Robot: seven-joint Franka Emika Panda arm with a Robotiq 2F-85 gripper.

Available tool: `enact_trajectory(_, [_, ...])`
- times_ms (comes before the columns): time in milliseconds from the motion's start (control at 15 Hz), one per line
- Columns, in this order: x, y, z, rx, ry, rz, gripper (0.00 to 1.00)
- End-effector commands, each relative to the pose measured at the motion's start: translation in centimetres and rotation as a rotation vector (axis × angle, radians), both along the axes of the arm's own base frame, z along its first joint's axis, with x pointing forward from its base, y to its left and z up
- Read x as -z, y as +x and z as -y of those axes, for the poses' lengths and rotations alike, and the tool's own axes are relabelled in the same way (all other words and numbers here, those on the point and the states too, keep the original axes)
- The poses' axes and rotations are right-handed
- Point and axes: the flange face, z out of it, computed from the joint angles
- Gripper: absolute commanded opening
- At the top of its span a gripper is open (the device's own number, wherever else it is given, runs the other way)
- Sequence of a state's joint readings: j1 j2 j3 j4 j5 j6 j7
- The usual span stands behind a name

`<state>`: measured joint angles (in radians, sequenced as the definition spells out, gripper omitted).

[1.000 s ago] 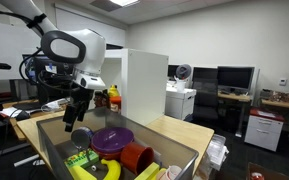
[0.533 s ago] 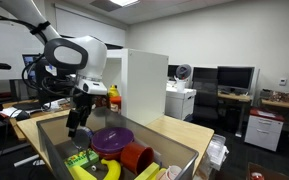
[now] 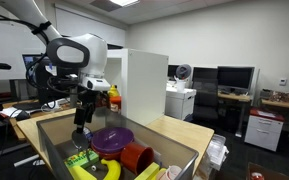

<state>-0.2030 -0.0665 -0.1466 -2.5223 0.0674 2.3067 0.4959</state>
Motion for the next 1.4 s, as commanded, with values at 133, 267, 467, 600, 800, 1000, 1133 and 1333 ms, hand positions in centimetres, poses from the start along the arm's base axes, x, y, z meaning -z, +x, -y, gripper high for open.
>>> enact_trajectory(133, [0.6,0.7,-1.1,-0.008,-0.012,0.002,1.0])
enact_trajectory(267, [1.2,0.9,-1.3,-0.019,-0.018,-0.002,1.0])
enact_trajectory(467, [1.6,1.3,-1.5,-0.031,-0.03,0.004,1.0])
enact_trajectory(600, [1.9,1.6,-1.7,-0.04,-0.034,0.008,1.0])
enact_trajectory(800, [2.4,1.9,-2.1,-0.055,-0.045,0.013,0.99])
enact_trajectory(1000, [2.7,2.0,-2.4,-0.067,-0.047,0.01,0.7])
enact_trajectory(1133, [2.8,2.0,-2.5,-0.072,-0.048,0.009,0.57])
enact_trajectory(1333, [2.8,2.0,-2.6,-0.077,-0.047,0.012,0.39])
